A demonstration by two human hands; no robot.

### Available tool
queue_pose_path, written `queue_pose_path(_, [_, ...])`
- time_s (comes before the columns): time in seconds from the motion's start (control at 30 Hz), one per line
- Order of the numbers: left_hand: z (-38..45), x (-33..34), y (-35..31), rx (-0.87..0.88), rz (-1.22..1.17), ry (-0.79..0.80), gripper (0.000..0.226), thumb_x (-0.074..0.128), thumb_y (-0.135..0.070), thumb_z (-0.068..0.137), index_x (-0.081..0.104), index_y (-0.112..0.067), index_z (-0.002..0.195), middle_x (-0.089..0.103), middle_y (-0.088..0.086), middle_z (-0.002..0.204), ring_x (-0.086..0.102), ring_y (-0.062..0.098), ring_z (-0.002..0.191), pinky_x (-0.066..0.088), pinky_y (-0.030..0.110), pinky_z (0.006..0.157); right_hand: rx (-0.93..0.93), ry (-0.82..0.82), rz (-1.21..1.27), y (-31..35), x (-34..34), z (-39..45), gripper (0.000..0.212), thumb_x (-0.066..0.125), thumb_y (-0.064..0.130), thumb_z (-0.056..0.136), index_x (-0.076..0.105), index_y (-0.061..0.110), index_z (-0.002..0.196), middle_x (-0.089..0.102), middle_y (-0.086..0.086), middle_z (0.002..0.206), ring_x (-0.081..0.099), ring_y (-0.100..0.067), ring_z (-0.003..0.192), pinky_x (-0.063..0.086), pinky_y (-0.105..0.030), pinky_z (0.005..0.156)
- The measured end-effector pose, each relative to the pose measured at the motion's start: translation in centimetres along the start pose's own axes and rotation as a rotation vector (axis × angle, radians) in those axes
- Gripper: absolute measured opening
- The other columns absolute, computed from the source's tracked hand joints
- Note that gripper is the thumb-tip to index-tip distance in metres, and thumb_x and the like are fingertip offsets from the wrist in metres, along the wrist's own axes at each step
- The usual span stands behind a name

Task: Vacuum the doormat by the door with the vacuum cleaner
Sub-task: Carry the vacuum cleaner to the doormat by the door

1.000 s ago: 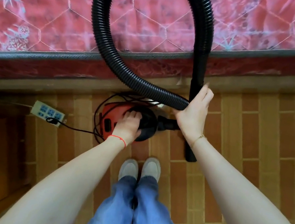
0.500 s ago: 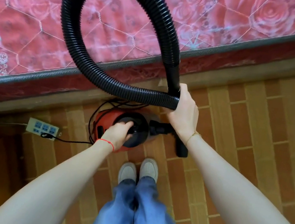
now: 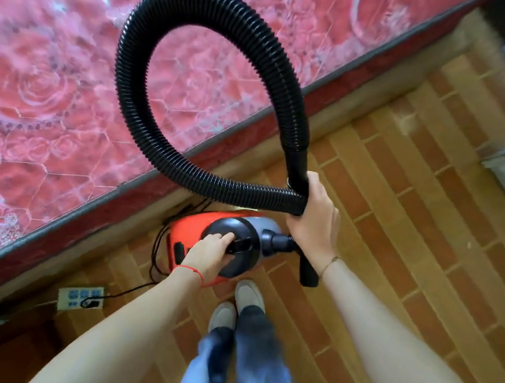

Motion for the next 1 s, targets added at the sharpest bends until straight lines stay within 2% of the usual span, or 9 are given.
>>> queue_pose_path(0.17, [-1.4,-1.2,-6.1,0.134,0.108,0.051,0.030,0.056,-0.020,0.091,0.049,-0.012,0.119,0.060,0.013,0.113,0.056,0.037,0.107,0.046,0.044,0.080,0.174,-0.079,-0.065,-2.6,-6.4,-3.8,0.030,0.060,0.017,0.077,0.047,0.031,0.101,0.062,0.008,0.090,0.065,-0.023,0.072,0.036,-0.028,0.049])
queue_pose_path(0.23, [-1.9,-1.4,-8.4,0.194,0.150,0.065,0.030,0.056,-0.020,0.090,0.049,-0.012,0.119,0.060,0.013,0.113,0.057,0.036,0.107,0.046,0.043,0.080,0.242,-0.116,-0.073,-3.7,-8.6,-5.8,0.036,0.063,0.014,0.075,0.046,0.032,0.102,0.063,0.008,0.092,0.066,-0.024,0.076,0.040,-0.029,0.051])
queue_pose_path(0.33, [-3.0,-1.1,-11.6,0.288,0.194,0.097,0.032,0.057,-0.020,0.090,0.050,-0.013,0.121,0.061,0.014,0.115,0.057,0.036,0.107,0.047,0.041,0.081,0.299,-0.191,-0.059,-5.2,-11.6,-9.4,0.040,0.063,0.015,0.074,0.047,0.029,0.109,0.063,0.007,0.093,0.066,-0.024,0.080,0.049,-0.035,0.055])
queue_pose_path(0.5, [-4.9,0.4,-16.3,0.430,0.294,0.155,0.035,0.057,-0.021,0.090,0.050,-0.014,0.124,0.061,0.013,0.117,0.059,0.036,0.108,0.049,0.042,0.083,0.444,-0.351,-0.065,-7.5,-15.8,-16.3,0.038,0.064,0.017,0.078,0.052,0.024,0.113,0.064,0.006,0.092,0.066,-0.024,0.077,0.045,-0.030,0.054])
queue_pose_path(0.57, [-5.8,1.4,-18.1,0.479,0.333,0.192,0.036,0.057,-0.020,0.091,0.050,-0.014,0.125,0.061,0.015,0.118,0.058,0.036,0.108,0.049,0.042,0.085,0.516,-0.400,-0.050,-8.4,-17.1,-19.3,0.037,0.063,0.016,0.080,0.053,0.022,0.115,0.065,0.006,0.090,0.066,-0.024,0.074,0.048,-0.032,0.054])
queue_pose_path(0.67, [-7.1,3.5,-20.8,0.548,0.394,0.253,0.037,0.057,-0.019,0.090,0.050,-0.015,0.126,0.060,0.014,0.120,0.058,0.036,0.110,0.048,0.043,0.088,0.632,-0.457,-0.035,-9.8,-18.7,-24.2,0.038,0.064,0.016,0.081,0.054,0.022,0.118,0.066,0.005,0.086,0.065,-0.022,0.071,0.043,-0.028,0.051])
queue_pose_path(0.8, [-9.0,6.9,-24.2,0.633,0.504,0.323,0.041,0.057,-0.020,0.090,0.049,-0.014,0.130,0.059,0.015,0.124,0.056,0.036,0.115,0.046,0.042,0.094,0.738,-0.542,0.043,-11.9,-20.0,-30.8,0.040,0.065,0.018,0.081,0.054,0.022,0.120,0.066,0.005,0.094,0.065,-0.018,0.075,0.044,-0.024,0.054])
queue_pose_path(0.9, [-10.6,10.1,-26.9,0.697,0.594,0.383,0.045,0.056,-0.021,0.091,0.047,-0.018,0.135,0.058,0.013,0.129,0.055,0.034,0.118,0.045,0.041,0.098,0.810,-0.602,0.068,-13.4,-20.7,-36.2,0.037,0.065,0.017,0.082,0.056,0.019,0.118,0.066,0.004,0.091,0.058,-0.012,0.066,0.030,-0.011,0.046])
queue_pose_path(1.0, [-12.0,13.9,-29.2,0.764,0.685,0.424,0.047,0.055,-0.019,0.091,0.045,-0.023,0.136,0.059,0.011,0.128,0.057,0.033,0.117,0.046,0.044,0.097,0.885,-0.666,0.027,-14.9,-21.3,-41.9,0.035,0.063,0.020,0.083,0.055,0.019,0.117,0.064,0.005,0.086,0.059,-0.018,0.060,0.036,-0.022,0.041])
Point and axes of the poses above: each hand's wrist, its own z-axis towards the middle knuckle, its own x-axis out of the palm, y = z × x, the point moved 3 cm from there along z, towards the middle knuckle
